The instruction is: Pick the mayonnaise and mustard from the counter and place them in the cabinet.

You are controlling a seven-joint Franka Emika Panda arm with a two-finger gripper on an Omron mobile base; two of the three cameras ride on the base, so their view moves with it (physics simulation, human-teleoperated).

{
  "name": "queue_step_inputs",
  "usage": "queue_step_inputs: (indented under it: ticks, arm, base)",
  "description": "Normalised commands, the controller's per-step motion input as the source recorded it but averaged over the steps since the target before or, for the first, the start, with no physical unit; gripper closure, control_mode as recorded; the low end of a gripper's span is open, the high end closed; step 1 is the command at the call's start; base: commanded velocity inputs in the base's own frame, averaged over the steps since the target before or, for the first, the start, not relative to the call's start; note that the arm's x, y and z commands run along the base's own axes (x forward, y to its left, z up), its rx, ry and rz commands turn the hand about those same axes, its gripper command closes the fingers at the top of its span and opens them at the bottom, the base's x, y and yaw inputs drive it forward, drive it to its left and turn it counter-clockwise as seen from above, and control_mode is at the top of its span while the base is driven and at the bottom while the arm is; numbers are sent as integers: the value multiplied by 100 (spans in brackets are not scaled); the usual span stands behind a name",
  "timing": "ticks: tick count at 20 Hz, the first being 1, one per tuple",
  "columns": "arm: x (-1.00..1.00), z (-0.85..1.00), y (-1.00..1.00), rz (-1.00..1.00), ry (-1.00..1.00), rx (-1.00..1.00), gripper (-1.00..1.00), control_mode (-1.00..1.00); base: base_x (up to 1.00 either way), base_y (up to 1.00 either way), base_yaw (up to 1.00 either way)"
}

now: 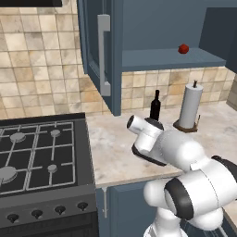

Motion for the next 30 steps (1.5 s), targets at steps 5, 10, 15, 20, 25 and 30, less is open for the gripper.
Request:
queue_step_inputs:
  ticks: [5, 10, 15, 20, 25, 30]
  arm:
    - [-1, 24, 0, 33, -5, -2, 100, -100]
    - [-7, 20, 0, 51, -5, -3, 100, -100]
    - [-5, 24, -1, 62, -6, -1, 100, -100]
    - [-3, 23, -5, 67, -4, 0, 100, -100]
    - [0, 23, -5, 63, -1, 0, 100, -100]
    - [0, 32, 0, 46, 0, 0, 100, -100]
  base:
    - [0, 0, 0]
    - [0, 0, 0]
    - [0, 0, 0]
    - [0, 0, 0]
    - [0, 0, 0]
    - [0, 0, 0]
